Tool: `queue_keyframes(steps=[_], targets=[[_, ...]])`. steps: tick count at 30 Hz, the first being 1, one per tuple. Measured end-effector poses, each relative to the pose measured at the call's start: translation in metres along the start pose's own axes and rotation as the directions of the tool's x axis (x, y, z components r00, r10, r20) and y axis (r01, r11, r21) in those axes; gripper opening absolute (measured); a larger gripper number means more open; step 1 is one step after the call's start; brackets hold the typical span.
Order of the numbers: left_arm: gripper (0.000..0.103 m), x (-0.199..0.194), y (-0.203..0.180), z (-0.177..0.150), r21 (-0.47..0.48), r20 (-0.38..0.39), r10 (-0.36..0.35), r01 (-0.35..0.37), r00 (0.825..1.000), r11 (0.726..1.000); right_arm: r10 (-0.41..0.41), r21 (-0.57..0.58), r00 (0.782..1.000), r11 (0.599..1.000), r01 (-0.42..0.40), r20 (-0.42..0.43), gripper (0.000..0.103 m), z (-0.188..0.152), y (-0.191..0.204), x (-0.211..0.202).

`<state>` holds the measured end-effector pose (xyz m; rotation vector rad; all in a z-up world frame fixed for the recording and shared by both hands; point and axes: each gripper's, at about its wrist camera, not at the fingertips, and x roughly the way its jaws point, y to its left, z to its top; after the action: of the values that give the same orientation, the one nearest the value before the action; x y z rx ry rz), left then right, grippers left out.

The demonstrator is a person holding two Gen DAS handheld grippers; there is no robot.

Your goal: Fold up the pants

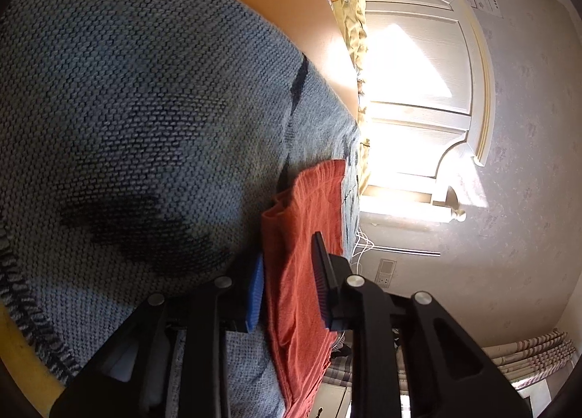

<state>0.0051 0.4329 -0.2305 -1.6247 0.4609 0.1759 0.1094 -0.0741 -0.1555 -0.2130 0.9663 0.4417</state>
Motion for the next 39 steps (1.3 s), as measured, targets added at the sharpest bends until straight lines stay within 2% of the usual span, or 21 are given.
queue_keyframes(steps=[3,6,7,9,11,13,15,17,20,21,23,24,25,27,29,31,33,39], targets=[[0.011,0.001,-0.003,0.003,0.040,0.003,0.032,-0.032,0.999,0.999,0.000,0.000,1.000,1.000,0.000,0.001,0.094,0.000,0.000,0.000],[0.009,-0.004,-0.021,0.001,0.142,0.033,0.120,-0.123,0.992,0.982,-0.001,-0.004,1.000,1.000,0.001,-0.006,0.094,0.001,0.000,0.001],[0.009,-0.006,-0.033,-0.002,0.199,0.051,0.154,-0.161,0.987,0.967,0.000,-0.006,1.000,1.000,0.000,-0.010,0.094,0.001,0.000,0.001],[0.009,-0.006,-0.064,-0.013,0.334,0.094,0.237,-0.255,0.967,0.908,0.004,-0.012,1.000,1.000,-0.004,-0.021,0.095,0.003,-0.001,0.002],[0.009,-0.002,-0.102,-0.031,0.482,0.149,0.294,-0.329,0.944,0.812,0.005,-0.013,0.999,1.000,-0.005,-0.034,0.095,0.006,-0.002,0.002],[0.008,0.003,-0.137,-0.055,0.608,0.203,0.334,-0.386,0.920,0.694,0.009,-0.009,0.998,1.000,-0.009,-0.058,0.093,0.010,-0.003,0.002],[0.008,0.011,-0.169,-0.084,0.715,0.255,0.355,-0.423,0.899,0.556,0.025,0.023,0.998,0.999,-0.023,-0.061,0.093,0.013,-0.009,-0.006],[0.008,0.023,-0.198,-0.123,0.806,0.304,0.359,-0.439,0.883,0.397,0.037,0.055,0.999,0.998,-0.036,-0.014,0.093,0.015,-0.016,-0.026],[0.008,0.041,-0.226,-0.194,0.898,0.337,0.329,-0.406,0.882,0.169,0.035,0.065,0.999,0.997,-0.038,0.038,0.094,0.011,-0.025,-0.056],[0.008,0.050,-0.234,-0.217,0.917,0.335,0.322,-0.385,0.886,0.104,0.039,0.071,0.998,0.997,-0.042,0.042,0.094,0.009,-0.028,-0.062],[0.008,0.069,-0.232,-0.266,0.945,0.314,0.314,-0.327,0.896,-0.012,0.043,0.091,0.998,0.995,-0.047,0.044,0.094,0.003,-0.036,-0.069],[0.008,0.074,-0.229,-0.286,0.953,0.299,0.307,-0.298,0.903,-0.052,0.043,0.103,0.998,0.994,-0.047,0.045,0.094,0.001,-0.040,-0.071],[0.008,0.079,-0.222,-0.302,0.959,0.283,0.305,-0.273,0.909,-0.076,0.040,0.115,0.998,0.992,-0.045,0.045,0.094,-0.001,-0.044,-0.072],[0.008,0.089,-0.209,-0.323,0.969,0.248,0.320,-0.231,0.914,-0.091,0.041,0.146,0.998,0.988,-0.046,0.038,0.094,-0.006,-0.052,-0.072],[0.008,0.098,-0.193,-0.337,0.980,0.199,0.343,-0.182,0.918,-0.080,0.046,0.159,0.999,0.986,-0.049,0.023,0.094,-0.011,-0.057,-0.070],[0.008,0.106,-0.173,-0.344,0.985,0.171,0.366,-0.153,0.915,-0.078,0.041,0.156,0.999,0.987,-0.043,0.016,0.094,-0.014,-0.060,-0.069],[0.008,0.111,-0.157,-0.346,0.991,0.133,0.385,-0.121,0.913,-0.054,0.043,0.163,0.999,0.986,-0.044,0.011,0.094,-0.017,-0.065,-0.068],[0.009,0.115,-0.125,-0.352,0.998,0.063,0.385,-0.052,0.921,-0.038,0.085,0.205,0.996,0.975,-0.084,0.004,0.094,-0.009,-0.076,-0.063]])
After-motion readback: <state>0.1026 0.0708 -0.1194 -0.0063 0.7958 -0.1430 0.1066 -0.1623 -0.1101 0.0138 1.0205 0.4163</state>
